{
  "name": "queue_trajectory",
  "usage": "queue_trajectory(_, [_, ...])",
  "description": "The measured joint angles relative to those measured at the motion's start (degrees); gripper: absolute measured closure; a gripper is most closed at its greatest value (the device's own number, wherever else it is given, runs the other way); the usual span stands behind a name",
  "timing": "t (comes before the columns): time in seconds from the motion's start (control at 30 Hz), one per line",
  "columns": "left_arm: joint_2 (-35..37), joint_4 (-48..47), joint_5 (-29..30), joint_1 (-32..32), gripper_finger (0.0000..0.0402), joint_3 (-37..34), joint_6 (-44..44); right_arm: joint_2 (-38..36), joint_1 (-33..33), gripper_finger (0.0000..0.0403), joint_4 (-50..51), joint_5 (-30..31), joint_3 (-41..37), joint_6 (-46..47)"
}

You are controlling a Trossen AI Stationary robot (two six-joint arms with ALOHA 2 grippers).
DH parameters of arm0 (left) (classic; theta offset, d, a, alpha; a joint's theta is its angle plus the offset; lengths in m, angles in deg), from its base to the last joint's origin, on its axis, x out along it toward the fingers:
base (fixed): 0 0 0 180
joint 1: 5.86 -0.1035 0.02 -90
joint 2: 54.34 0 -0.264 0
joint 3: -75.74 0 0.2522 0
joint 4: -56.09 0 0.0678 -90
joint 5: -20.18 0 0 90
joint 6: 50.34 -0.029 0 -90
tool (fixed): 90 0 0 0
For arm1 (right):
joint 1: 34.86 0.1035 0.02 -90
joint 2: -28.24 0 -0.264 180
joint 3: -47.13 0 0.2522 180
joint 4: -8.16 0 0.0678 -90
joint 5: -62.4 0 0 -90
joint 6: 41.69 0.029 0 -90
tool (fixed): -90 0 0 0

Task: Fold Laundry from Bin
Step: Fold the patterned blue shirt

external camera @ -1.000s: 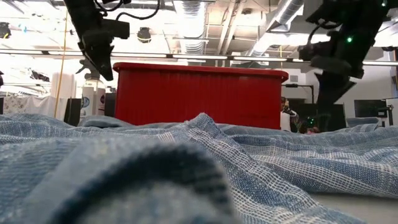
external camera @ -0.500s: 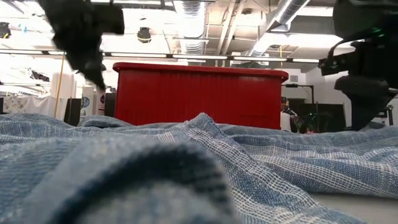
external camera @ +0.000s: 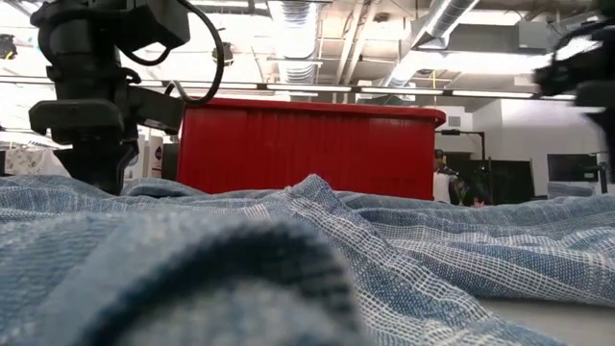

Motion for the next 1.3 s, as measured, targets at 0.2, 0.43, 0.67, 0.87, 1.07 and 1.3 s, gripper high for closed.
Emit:
queue_trajectory(0.2, [0.1,-0.1,-1.2,0.0,0.0386,0.0,0.0,1.6,8.3,0.0246,-11.8,-6.3,-8.1,10.0])
queue_trajectory(0.43, [0.1,0.3,-1.2,0.0,0.0386,0.0,0.0,1.4,9.2,0.0183,-17.3,-7.2,-12.8,14.3])
queue_trajectory(0.67, [0.1,0.4,-1.2,0.5,0.0387,0.0,0.3,1.7,11.4,0.0228,-29.0,-10.4,-12.9,19.8])
queue_trajectory(0.87, [0.1,0.0,-1.9,0.5,0.0387,0.0,-0.6,2.6,18.5,0.0322,-33.1,-10.2,-8.6,28.8])
queue_trajectory(1.07, [0.2,-0.9,-3.1,1.0,0.0387,0.0,-1.1,2.2,27.1,0.0374,-21.1,-13.3,-0.2,39.5])
queue_trajectory(1.3, [0.2,-1.1,-7.1,1.0,0.0387,0.6,-1.6,2.1,24.9,0.0348,3.0,-8.0,7.6,37.1])
